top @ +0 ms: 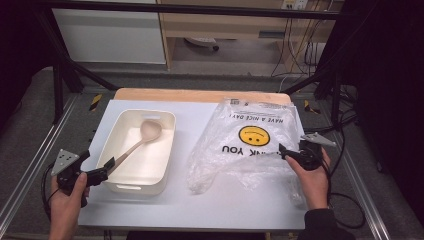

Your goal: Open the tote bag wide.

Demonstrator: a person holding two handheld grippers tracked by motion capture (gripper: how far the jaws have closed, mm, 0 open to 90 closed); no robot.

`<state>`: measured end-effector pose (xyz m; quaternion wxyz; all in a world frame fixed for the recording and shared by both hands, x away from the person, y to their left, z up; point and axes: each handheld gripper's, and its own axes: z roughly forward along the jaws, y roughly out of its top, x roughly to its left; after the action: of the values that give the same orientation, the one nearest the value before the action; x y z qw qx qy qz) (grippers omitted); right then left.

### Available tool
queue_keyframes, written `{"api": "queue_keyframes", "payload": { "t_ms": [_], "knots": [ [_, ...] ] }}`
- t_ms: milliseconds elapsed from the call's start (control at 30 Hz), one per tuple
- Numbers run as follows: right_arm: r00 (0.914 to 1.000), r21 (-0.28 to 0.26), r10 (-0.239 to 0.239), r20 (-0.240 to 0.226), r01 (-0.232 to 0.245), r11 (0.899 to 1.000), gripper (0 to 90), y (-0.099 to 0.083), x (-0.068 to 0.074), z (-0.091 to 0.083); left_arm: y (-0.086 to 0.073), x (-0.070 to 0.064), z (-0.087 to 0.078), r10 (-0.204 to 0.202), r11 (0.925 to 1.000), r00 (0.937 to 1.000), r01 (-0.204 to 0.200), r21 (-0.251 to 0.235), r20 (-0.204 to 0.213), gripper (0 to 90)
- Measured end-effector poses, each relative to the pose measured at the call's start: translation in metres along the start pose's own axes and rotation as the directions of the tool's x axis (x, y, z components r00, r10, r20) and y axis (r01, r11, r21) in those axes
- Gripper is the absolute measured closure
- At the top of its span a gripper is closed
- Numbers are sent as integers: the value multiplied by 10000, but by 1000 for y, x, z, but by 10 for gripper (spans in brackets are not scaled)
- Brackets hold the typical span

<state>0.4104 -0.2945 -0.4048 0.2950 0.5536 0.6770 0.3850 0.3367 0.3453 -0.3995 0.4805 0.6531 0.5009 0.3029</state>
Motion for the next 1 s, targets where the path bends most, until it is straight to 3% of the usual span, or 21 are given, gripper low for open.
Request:
{"api": "queue_keyframes", "payload": {
  "t_ms": [133,267,567,867,1000],
  "knots": [
    [9964,141,-677,-513,685,9976,127,1,31,-1,0,0,0,-41,10000,10000,41,-46,-27,47],
    [9871,130,-1223,-1031,1243,9922,121,2,60,0,0,0,0,-19,10000,10000,19,-37,-21,45],
    [9552,294,-1831,-2324,1951,9803,95,1,111,7,0,0,-1,-20,10000,10000,20,-57,-50,45],
    [9070,376,-2516,-3376,2801,9592,81,-3,156,10,0,1,-1,-44,10000,10000,44,-75,-34,44],
    [8787,393,-2793,-3873,3184,9471,78,-7,176,10,0,1,-1,-49,10000,10000,49,-60,-20,43]
  ]
}}
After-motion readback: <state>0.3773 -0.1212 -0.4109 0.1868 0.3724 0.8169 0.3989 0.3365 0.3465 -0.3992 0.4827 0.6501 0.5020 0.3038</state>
